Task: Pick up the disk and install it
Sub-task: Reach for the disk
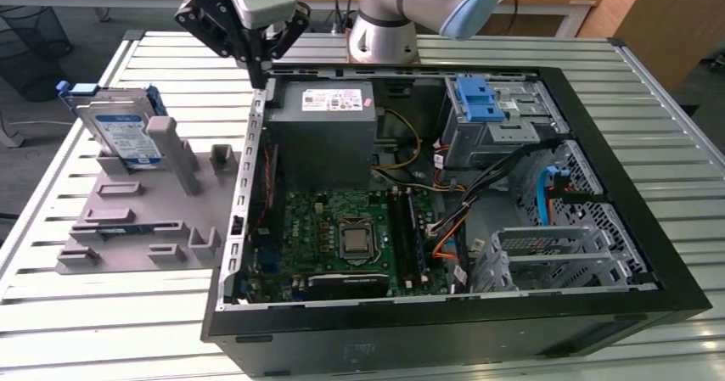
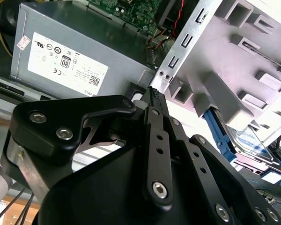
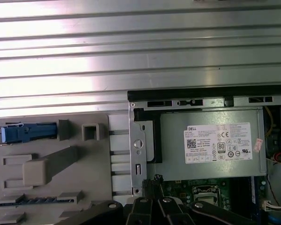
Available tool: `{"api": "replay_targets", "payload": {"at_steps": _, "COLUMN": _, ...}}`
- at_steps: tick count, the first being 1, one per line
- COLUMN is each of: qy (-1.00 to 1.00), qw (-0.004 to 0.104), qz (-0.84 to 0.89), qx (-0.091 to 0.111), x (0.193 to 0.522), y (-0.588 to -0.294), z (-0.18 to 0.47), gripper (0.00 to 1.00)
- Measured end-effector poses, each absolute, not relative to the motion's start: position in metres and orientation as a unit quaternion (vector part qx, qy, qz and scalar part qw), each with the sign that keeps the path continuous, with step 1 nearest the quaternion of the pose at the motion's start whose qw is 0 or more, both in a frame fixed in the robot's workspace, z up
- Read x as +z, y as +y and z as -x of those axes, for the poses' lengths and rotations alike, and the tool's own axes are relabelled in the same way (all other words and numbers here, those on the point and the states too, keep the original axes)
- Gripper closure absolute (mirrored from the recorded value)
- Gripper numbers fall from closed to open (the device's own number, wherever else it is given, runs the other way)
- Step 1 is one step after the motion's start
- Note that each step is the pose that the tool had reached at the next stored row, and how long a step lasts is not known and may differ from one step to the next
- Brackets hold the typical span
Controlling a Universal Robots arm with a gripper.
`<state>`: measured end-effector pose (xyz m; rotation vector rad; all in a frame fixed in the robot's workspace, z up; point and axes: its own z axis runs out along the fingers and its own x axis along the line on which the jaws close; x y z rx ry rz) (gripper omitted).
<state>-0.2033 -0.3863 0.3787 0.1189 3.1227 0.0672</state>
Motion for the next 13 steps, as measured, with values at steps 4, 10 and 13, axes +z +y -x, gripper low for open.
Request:
{"api": "replay_targets", "payload": {"at_steps": 4, "qy": 0.999, "qw": 0.008, "qz": -0.038, "qx": 0.021, "x": 0.3787, "y": -0.3863, "z": 0.2052, "gripper": 0.89}}
{"api": "replay_targets", "payload": {"at_steps": 10, "qy": 0.999, "qw": 0.008, "qz": -0.038, "qx": 0.021, "x": 0.3786, "y": -0.3861, "z": 0.2096, "gripper": 0.89}}
{"api": "replay_targets", "payload": {"at_steps": 13, "qy": 0.999, "qw": 0.008, "qz": -0.038, "qx": 0.022, "x": 0.3785, "y": -0.3860, "z": 0.2118, "gripper": 0.89}}
